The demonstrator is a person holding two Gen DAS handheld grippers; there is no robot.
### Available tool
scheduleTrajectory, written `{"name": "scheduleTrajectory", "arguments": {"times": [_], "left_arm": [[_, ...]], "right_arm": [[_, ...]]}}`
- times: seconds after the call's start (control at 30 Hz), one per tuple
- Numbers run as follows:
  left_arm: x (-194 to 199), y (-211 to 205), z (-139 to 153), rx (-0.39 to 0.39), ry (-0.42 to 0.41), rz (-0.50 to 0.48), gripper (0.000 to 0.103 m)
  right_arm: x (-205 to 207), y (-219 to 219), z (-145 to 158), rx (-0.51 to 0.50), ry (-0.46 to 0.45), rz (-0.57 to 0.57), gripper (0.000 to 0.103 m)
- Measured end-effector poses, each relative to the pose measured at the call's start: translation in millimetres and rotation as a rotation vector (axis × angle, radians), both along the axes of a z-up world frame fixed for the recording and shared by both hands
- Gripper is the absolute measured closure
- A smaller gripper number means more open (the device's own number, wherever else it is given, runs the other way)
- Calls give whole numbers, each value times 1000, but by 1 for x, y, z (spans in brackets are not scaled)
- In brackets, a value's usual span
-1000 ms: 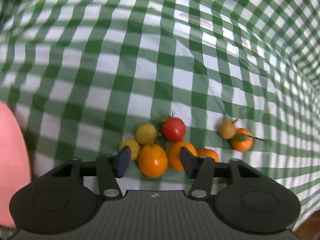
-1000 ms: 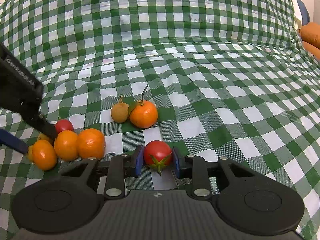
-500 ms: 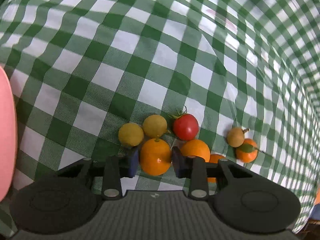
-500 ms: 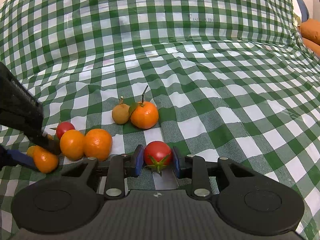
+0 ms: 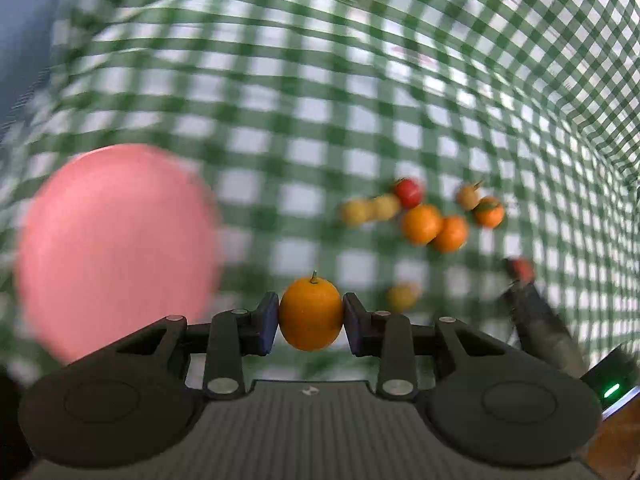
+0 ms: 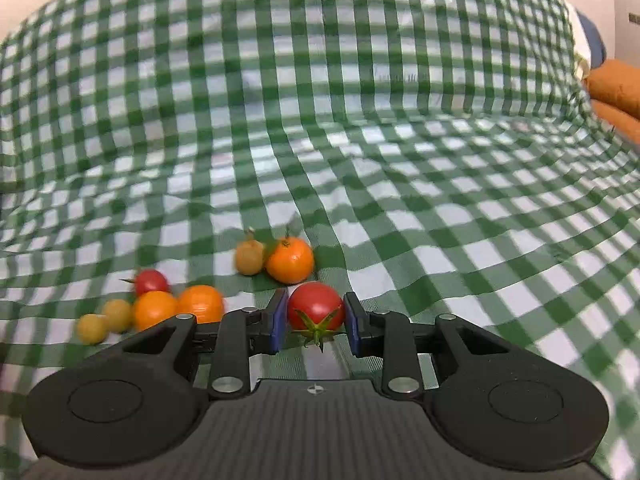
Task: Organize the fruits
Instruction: 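Close the right gripper on the red tomato while the left grips the small orange, then carry both fruits to the pink plate and open both grippers over it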
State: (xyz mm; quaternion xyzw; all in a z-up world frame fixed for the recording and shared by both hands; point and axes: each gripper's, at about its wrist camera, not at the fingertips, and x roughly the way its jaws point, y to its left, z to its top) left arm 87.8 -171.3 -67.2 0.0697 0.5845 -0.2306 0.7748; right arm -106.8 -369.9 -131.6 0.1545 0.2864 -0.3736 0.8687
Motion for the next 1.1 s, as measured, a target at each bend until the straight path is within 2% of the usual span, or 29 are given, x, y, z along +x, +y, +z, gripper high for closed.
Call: {"name": "scheduleTrajectory", "arguments": {"times": [0.17, 0.33, 0.43, 0.57, 0.7, 0.93, 1.1], "left_arm": [[-33, 85, 20, 64, -86, 5, 65], [-67, 151, 34, 83, -129, -1, 64], [-82, 182, 38, 56, -137, 14, 64], [-96, 214, 47, 4, -161, 41, 64], [-103, 234, 54, -32, -185, 52, 64], [-105, 248, 58, -72, -192, 59, 64], [-99, 251, 55, -86, -183, 54, 64]], "right_arm": [[-26, 82, 48, -19, -83, 116, 72], [-47, 165, 67, 119, -96, 255, 72], [-50, 205, 73, 174, -81, 335, 72], [-53, 248, 98, 85, -56, 434, 72], [-57, 269, 116, 24, -49, 479, 72], [-66, 281, 128, 21, -23, 465, 72], [-61, 278, 125, 29, 3, 468, 72]]}}
